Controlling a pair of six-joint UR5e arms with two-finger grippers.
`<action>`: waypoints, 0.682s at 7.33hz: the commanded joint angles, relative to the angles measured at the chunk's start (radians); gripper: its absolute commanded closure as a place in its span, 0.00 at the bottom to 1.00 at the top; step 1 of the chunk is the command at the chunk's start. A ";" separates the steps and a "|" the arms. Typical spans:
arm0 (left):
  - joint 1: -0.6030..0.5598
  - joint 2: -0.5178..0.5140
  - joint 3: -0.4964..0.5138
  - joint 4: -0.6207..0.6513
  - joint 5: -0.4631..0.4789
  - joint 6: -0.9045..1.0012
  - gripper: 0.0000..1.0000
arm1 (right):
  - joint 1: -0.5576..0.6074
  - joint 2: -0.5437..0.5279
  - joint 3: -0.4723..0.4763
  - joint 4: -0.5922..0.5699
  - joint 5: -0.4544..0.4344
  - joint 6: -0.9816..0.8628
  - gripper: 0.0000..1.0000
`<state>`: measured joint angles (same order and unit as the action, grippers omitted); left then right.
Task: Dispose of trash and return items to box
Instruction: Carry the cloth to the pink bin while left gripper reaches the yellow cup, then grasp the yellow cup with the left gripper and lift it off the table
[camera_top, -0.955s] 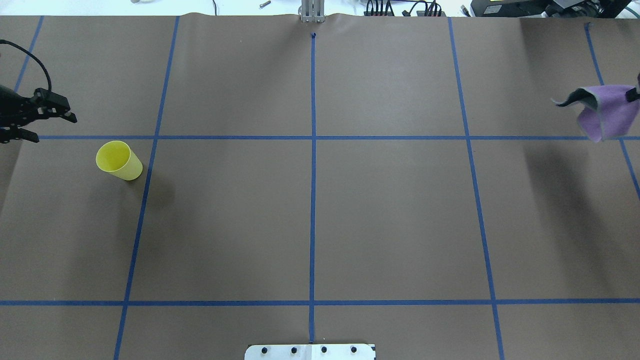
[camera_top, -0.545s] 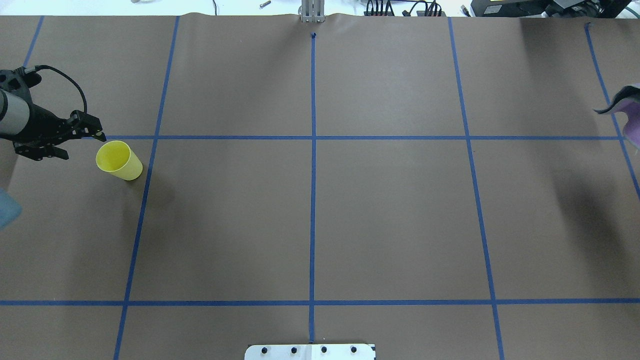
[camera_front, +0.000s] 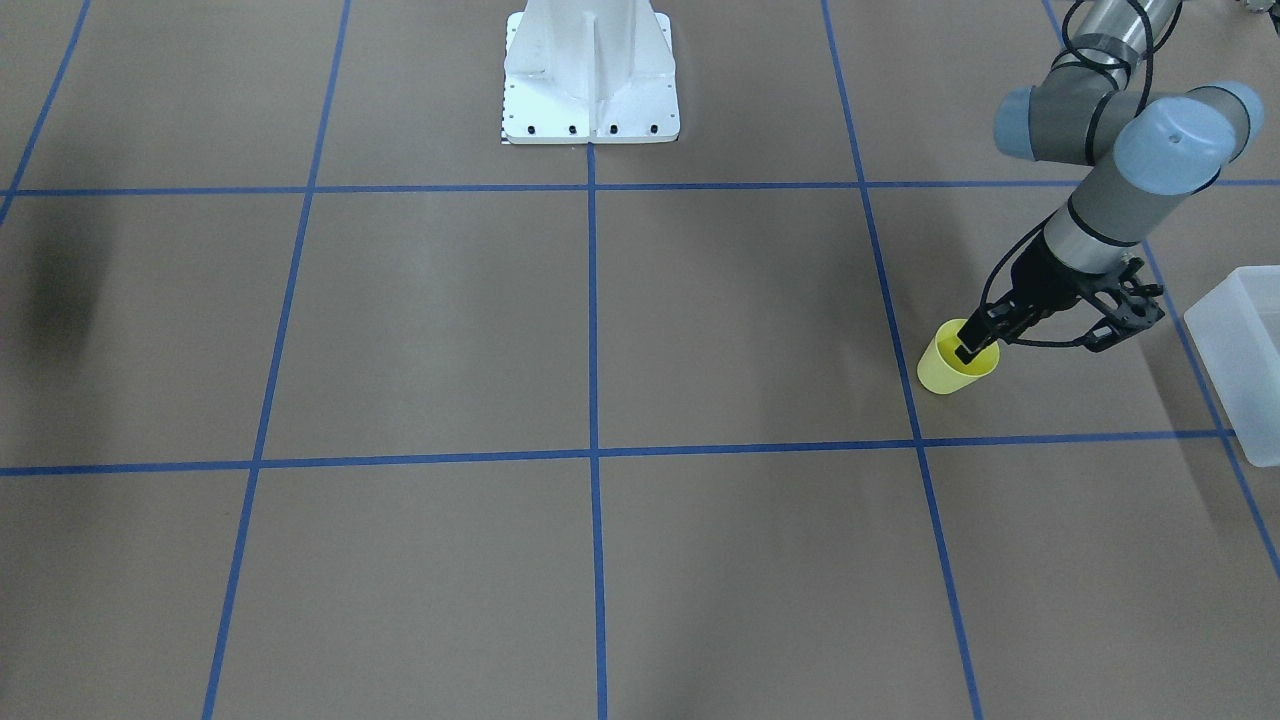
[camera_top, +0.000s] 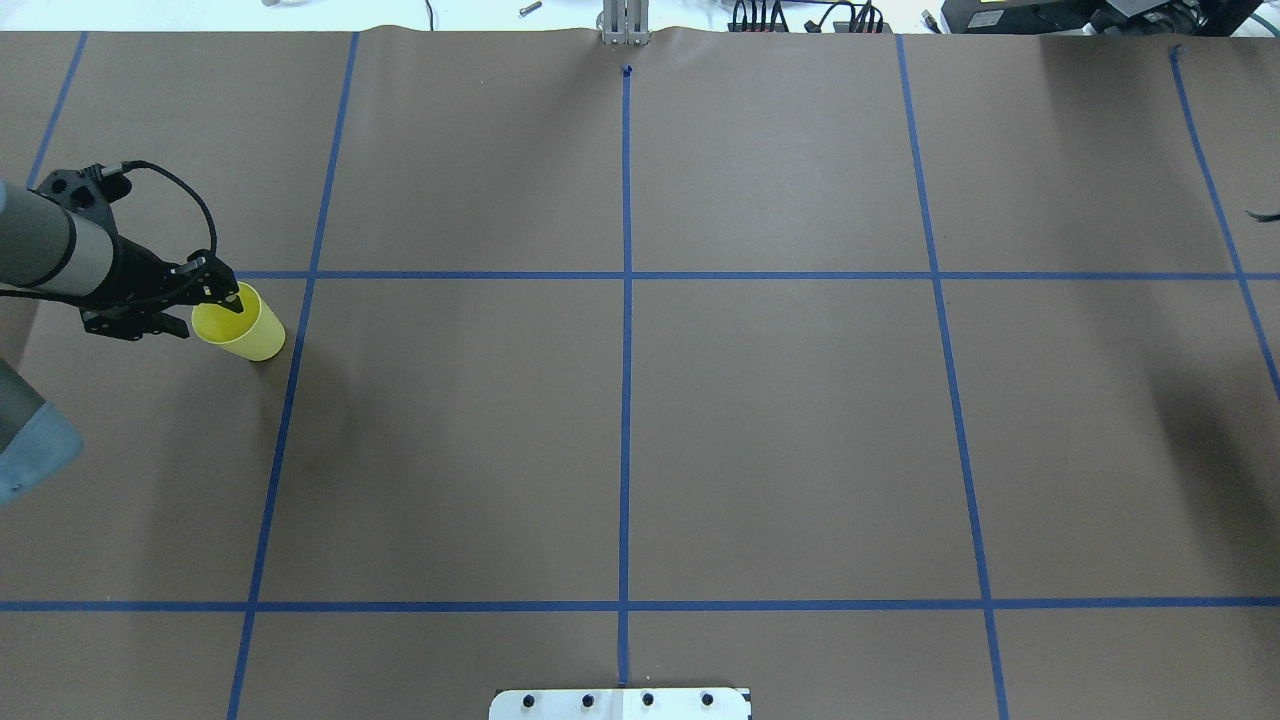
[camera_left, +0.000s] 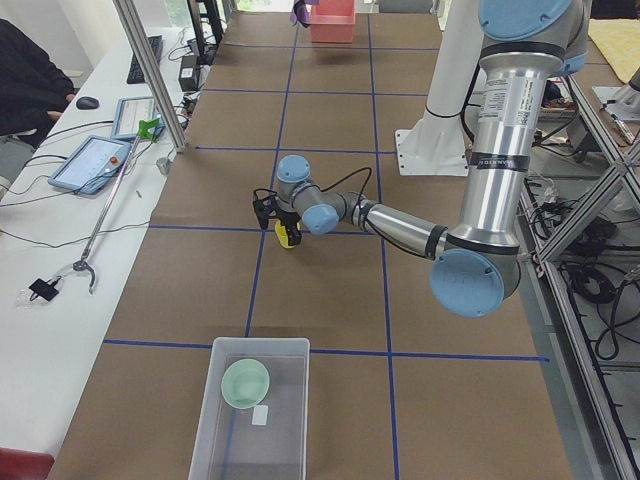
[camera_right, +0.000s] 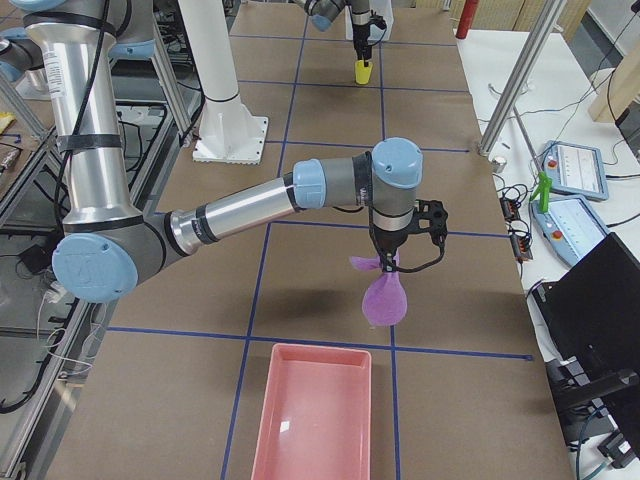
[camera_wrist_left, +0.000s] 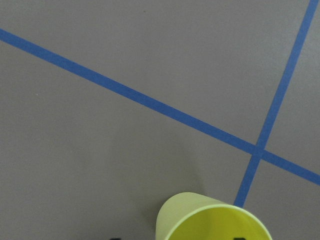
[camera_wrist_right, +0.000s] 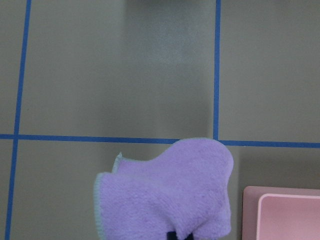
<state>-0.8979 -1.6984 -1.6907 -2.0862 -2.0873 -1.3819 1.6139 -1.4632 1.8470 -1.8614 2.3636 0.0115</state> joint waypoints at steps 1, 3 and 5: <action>0.014 0.002 0.008 -0.002 0.016 -0.005 1.00 | 0.050 -0.005 0.001 -0.050 -0.017 -0.087 1.00; 0.007 0.029 -0.024 0.005 -0.011 0.012 1.00 | 0.092 -0.040 0.009 -0.053 -0.026 -0.149 1.00; -0.108 0.046 -0.085 0.018 -0.193 0.018 1.00 | 0.129 -0.068 -0.003 -0.053 -0.065 -0.224 1.00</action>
<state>-0.9299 -1.6603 -1.7446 -2.0769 -2.1800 -1.3691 1.7199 -1.5136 1.8515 -1.9138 2.3239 -0.1639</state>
